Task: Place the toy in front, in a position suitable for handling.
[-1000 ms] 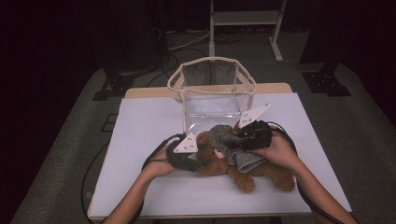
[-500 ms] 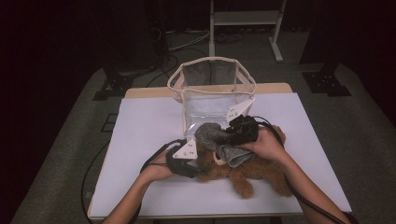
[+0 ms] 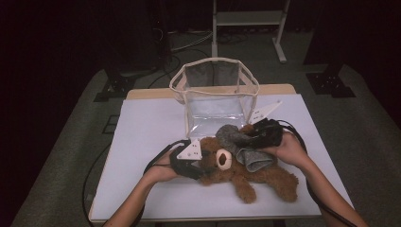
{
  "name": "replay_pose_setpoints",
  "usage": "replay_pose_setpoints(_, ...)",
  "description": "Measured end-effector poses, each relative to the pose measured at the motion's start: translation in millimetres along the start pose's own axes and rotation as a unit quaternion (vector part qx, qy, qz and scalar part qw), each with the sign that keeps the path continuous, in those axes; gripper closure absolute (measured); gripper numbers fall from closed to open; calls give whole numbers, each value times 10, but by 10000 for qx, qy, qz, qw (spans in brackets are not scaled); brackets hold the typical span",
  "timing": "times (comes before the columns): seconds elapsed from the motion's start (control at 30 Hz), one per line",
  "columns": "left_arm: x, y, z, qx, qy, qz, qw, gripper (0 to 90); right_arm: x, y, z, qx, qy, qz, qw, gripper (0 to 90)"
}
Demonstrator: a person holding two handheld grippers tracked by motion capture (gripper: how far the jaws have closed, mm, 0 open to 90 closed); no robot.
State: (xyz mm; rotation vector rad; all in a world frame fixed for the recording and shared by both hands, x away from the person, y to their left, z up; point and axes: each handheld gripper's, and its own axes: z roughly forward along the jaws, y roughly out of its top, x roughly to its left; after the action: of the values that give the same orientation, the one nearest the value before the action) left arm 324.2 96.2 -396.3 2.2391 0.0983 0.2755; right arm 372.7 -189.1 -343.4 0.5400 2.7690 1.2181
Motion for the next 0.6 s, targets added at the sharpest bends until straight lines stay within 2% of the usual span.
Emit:
replay_pose_setpoints(0.1,6,23,-25,-29,-26,-23,10000,433,-27,-78,-120,-54,-138,118,9998,743)
replay_pose_setpoints(0.23,45,97,-59,-118,44,-4,9999,398,57,-120,-49,110,-148,2,9998,743)
replay_pose_setpoints(0.33,55,186,-48,-153,25,76,9999,369,159,-122,73,163,50,-157,9997,743)
replay_pose_setpoints(0.4,50,234,-5,-54,-76,134,9999,369,216,-117,110,175,145,-217,9995,744)
replay_pose_setpoints(0.5,38,241,37,54,-242,133,9996,391,223,-128,42,149,88,-250,9995,743)
replay_pose_setpoints(0.6,13,230,36,107,-278,185,9994,407,163,-156,-130,7,-8,-177,9998,743)
